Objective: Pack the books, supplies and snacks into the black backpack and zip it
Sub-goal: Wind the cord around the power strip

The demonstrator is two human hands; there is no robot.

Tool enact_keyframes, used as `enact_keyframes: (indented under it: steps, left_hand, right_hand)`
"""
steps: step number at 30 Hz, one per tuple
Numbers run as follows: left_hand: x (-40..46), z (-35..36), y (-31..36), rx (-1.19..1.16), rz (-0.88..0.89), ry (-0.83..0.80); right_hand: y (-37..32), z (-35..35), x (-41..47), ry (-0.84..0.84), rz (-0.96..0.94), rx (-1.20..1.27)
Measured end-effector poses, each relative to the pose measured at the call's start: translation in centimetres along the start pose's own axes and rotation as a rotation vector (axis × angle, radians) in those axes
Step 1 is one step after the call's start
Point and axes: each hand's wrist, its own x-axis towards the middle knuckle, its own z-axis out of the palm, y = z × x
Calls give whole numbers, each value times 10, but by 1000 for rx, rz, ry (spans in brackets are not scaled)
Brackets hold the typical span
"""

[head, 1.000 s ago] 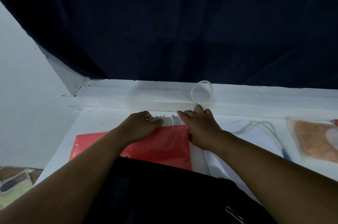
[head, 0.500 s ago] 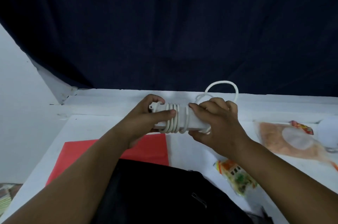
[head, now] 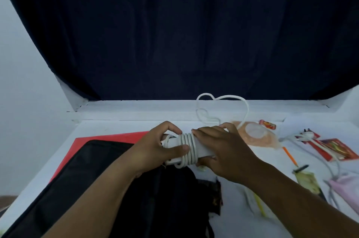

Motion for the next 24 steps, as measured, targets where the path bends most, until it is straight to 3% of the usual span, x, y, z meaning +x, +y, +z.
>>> enact_keyframes:
  steps: [6, 9, 13, 18, 24]
  left_hand:
    - [-49, 46, 27, 328, 101, 20]
    - [-69, 60, 33, 629, 200, 50]
    - [-87, 73, 28, 829, 262, 131]
    - [-99, 73, 10, 802, 336, 226]
    - [-111, 39, -15, 633, 308, 207]
  right_hand:
    - [-14, -29, -52, -24, 6, 34]
    - [-24, -42, -68, -7, 19, 98]
    - [-37, -47, -83, -32, 156, 248]
    - [-53, -49, -85, -42, 169, 332]
    - [-67, -47, -73, -50, 140, 370]
